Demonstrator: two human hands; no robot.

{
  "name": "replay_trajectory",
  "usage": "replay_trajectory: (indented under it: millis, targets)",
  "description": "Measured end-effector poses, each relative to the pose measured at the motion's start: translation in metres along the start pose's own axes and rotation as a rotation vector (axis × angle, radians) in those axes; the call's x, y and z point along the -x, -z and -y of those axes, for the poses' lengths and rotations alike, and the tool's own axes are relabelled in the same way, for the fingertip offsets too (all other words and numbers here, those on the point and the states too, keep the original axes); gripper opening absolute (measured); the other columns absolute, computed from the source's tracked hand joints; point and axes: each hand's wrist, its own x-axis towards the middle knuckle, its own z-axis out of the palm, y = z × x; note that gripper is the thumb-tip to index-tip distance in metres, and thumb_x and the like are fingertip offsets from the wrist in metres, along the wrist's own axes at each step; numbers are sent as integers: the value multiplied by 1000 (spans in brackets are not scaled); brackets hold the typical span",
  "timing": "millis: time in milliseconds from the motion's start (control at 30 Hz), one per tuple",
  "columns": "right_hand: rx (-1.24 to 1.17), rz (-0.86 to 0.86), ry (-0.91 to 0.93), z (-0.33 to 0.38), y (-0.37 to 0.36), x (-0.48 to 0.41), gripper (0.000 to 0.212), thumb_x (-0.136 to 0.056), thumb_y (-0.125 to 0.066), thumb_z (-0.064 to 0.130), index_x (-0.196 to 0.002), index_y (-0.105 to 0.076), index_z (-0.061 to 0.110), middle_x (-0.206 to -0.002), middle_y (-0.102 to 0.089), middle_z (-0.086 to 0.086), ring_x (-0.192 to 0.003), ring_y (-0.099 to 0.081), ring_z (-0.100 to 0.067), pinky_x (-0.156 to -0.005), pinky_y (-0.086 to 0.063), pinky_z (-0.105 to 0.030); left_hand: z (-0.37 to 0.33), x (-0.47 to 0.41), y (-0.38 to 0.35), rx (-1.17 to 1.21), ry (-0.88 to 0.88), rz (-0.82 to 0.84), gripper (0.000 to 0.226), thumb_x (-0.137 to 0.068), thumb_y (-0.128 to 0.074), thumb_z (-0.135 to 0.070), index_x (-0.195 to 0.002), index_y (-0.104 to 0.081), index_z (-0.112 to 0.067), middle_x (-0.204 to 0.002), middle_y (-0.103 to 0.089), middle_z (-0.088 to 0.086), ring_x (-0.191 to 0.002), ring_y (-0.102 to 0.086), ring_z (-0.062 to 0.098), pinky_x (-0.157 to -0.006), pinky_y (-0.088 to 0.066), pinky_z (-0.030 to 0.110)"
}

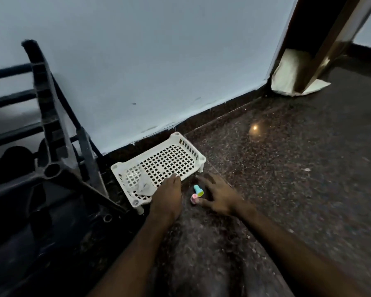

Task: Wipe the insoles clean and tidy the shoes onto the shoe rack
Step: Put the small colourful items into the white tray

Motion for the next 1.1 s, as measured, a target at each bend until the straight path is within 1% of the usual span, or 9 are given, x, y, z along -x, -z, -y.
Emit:
replay_trajectory:
  millis: [100, 200, 367, 500, 633, 733, 867, 1033, 1100]
  targets:
    - [159, -104, 68, 8, -38, -11, 75, -81, -31, 82, -144, -34, 42, -148, -37, -2, -132, -36, -28, -106, -36, -47, -1, -13, -19, -40, 10, 41, 68, -96, -49, -27, -152, -20, -3, -156, -29, 17, -142, -30, 29, -114, -26, 36]
    - [281, -269, 85, 15, -72, 1, 46, -92, -37, 62, -119, -55, 30, -124, -53, -3, -109, -53, -27, -84, -45, -42, 2, -14, -27, -71, 18, 20, 61, -96, -46, -19, -150, -24, -3, -147, -39, 15, -133, -39, 31, -108, -34, 39]
    - [251, -377, 37, 10, -95, 42, 38, -91, -41, 53, -90, -55, 18, -92, -59, -6, -79, -50, -24, -61, -48, -37, 1, 4, -27, 60, -33, -1, 60, -92, -46, -8, -150, -31, -6, -145, -43, 13, -132, -41, 30, -107, -33, 38]
    - [0, -473, 11, 3, -86, 85, 29, -94, -51, 46, -88, -51, 18, -87, -56, -3, -80, -43, -19, -70, -39, -31, -10, 33, -47, 145, -98, -4, 60, -89, -49, -10, -148, -38, -7, -144, -48, 13, -132, -44, 31, -111, -33, 38]
    - [-222, -729, 73, 20, -38, 103, 23, -92, -66, 27, -106, -54, 14, -96, -56, -2, -87, -44, -17, -79, -37, -28, -38, 80, -70, 127, -214, 38, 63, -89, -45, -16, -151, -34, -10, -150, -43, 11, -135, -41, 29, -115, -28, 39]
    - [-117, -586, 48, 18, -22, 90, 26, -96, -53, 39, -111, -55, 18, -102, -57, -2, -91, -48, -21, -85, -38, -34, -54, 108, -80, 68, -261, 117, 66, -89, -22, -24, -154, -25, -11, -157, -33, 9, -142, -32, 27, -119, -21, 40]
    - [108, -288, 30, -8, -39, 96, 41, -93, -36, 40, -109, -63, 14, -100, -60, -10, -91, -57, -34, -84, -38, -41, -62, 128, -80, -17, -253, 159, 63, -99, -36, -18, -157, -11, -11, -163, -18, 8, -148, -19, 24, -121, -9, 42]
    - [137, -288, 5, 2, -23, 101, 52, -84, -66, 47, -120, -61, 11, -121, -59, -13, -112, -53, -34, -98, -44, -44, -63, 136, -75, -8, -224, 198, 61, -100, -25, -21, -157, -7, -11, -165, -8, 5, -150, -12, 22, -121, -5, 44]
    - [24, -304, 62, 27, -9, 98, 56, -87, -65, 47, -130, -56, 12, -128, -55, -10, -119, -49, -30, -101, -42, -41, -63, 141, -75, -2, -247, 174, 76, -84, -8, -31, -156, -19, -9, -162, -22, 7, -147, -25, 23, -119, -17, 46]
